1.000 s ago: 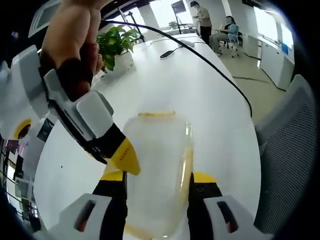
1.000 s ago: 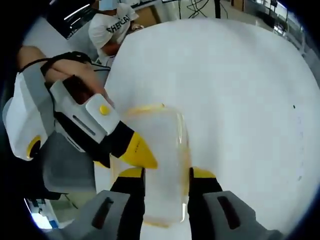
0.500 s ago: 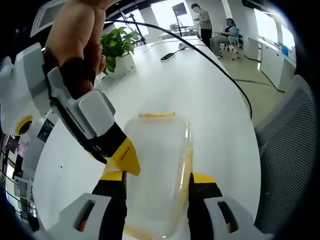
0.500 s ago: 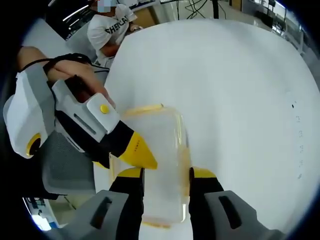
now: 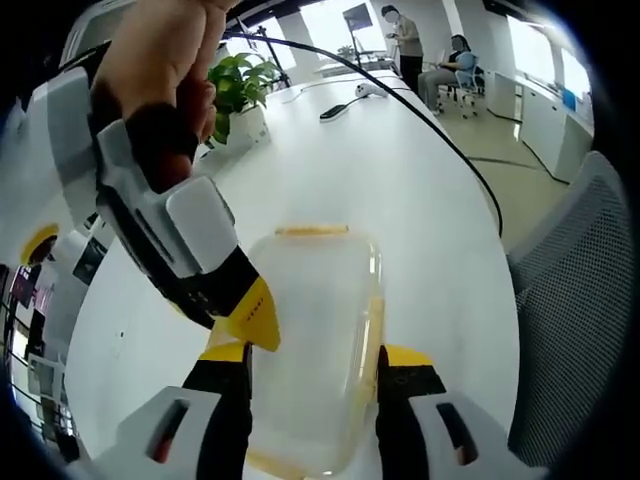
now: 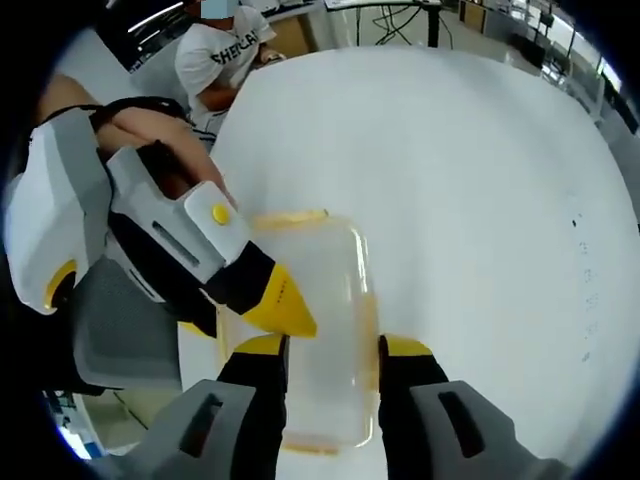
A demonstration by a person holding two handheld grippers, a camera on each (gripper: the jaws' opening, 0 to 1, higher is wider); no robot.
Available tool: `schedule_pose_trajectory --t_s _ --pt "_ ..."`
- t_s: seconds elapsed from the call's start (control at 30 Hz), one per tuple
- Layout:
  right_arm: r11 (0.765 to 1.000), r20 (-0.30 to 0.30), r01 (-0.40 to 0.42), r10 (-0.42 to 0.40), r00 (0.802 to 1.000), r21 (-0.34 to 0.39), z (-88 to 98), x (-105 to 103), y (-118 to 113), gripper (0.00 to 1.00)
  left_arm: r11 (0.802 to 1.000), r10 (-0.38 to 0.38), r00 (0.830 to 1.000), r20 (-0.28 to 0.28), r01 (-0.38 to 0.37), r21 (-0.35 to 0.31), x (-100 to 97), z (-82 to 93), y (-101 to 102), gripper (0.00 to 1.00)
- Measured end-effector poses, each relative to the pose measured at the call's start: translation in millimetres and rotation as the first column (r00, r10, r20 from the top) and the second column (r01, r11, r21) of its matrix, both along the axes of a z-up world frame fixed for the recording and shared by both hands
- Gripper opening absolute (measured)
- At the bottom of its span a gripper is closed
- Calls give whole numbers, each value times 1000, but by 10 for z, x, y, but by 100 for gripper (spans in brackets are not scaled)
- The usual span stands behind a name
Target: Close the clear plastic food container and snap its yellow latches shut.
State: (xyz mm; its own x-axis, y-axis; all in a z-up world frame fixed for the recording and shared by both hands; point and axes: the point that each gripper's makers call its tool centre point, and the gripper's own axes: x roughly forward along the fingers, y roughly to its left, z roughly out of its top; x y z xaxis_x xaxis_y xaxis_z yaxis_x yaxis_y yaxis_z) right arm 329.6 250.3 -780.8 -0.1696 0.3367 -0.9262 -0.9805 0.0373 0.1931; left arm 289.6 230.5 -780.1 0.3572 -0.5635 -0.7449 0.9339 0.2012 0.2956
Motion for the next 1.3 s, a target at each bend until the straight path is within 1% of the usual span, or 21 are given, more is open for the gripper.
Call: schedule_pose_trajectory --t_s 0.1,0.17,0.2,0.23,0.27,0.3,0.33,0.4,0.47,0.57,0.6,0.67,0.73,0.8,0.9,0.97,1.03,1.17,1.2,1.23,1.3 --pt "999 -7 12 -12 1000 31 3 19 -8 33 1000 -3 1000 -27 2 -2 -5 19 -3 45" --pt "999 -4 21 -20 1000 47 16 11 -11 33 1000 2 997 -75 -3 -21 -43 24 -17 50" --pt "997 34 14 -16 999 77 30 45 9 35 999 21 993 -118 -26 -44 -74 36 -34 52" --pt "996 51 5 -9 999 94 38 61 21 35 998 33 991 -129 -40 -53 -74 43 -38 54" --pt "993 76 3 -12 997 115 58 57 -2 34 992 107 982 -156 -115 -43 -40 37 15 60" --pt "993 72 9 -18 997 114 63 41 -23 33 992 119 981 -156 -126 -32 -30 31 47 65" --pt "991 74 13 -23 997 130 76 34 -14 34 993 109 982 -151 -116 -34 -24 38 49 67" --pt "989 85 26 -39 996 145 95 40 -18 37 992 110 982 -153 -117 -36 -25 69 79 66" --pt "989 82 43 -56 995 143 97 57 -36 40 993 103 982 -156 -110 -34 -24 76 86 69" --pt "986 81 69 -82 993 153 118 67 -55 39 995 95 982 -162 -101 -25 -6 77 103 73" --pt "986 72 74 -85 994 151 122 46 -65 39 995 95 981 -170 -100 -22 -4 72 113 73" --pt "988 75 65 -76 994 143 117 13 -87 40 992 117 971 -209 -126 -29 -10 71 123 74" --pt "989 95 63 -76 993 133 115 30 -109 44 992 108 973 -205 -118 -34 -9 84 110 77" --pt "987 92 82 -96 991 138 122 39 -111 49 994 100 974 -203 -105 -16 -7 66 115 79" --pt "987 99 79 -93 991 138 125 7 -139 57 996 90 975 -201 -91 4 -10 61 130 80" --pt "989 124 74 -90 988 131 113 19 -166 61 997 81 977 -198 -82 5 -2 72 127 79" --pt "990 136 61 -79 988 129 110 5 -200 66 996 84 977 -198 -82 22 19 65 151 80" --pt "992 128 35 -51 990 122 92 -89 -279 78 997 78 976 -204 -71 44 53 70 196 84" --pt "993 134 30 -45 990 114 83 -102 -300 80 997 71 975 -209 -60 55 41 66 210 84" --pt "994 144 18 -33 989 105 72 -127 -329 83 995 64 976 -208 -47 87 39 51 253 85" --pt "996 158 -5 -9 987 91 56 -162 -371 88 994 59 976 -210 -38 99 41 43 271 86"
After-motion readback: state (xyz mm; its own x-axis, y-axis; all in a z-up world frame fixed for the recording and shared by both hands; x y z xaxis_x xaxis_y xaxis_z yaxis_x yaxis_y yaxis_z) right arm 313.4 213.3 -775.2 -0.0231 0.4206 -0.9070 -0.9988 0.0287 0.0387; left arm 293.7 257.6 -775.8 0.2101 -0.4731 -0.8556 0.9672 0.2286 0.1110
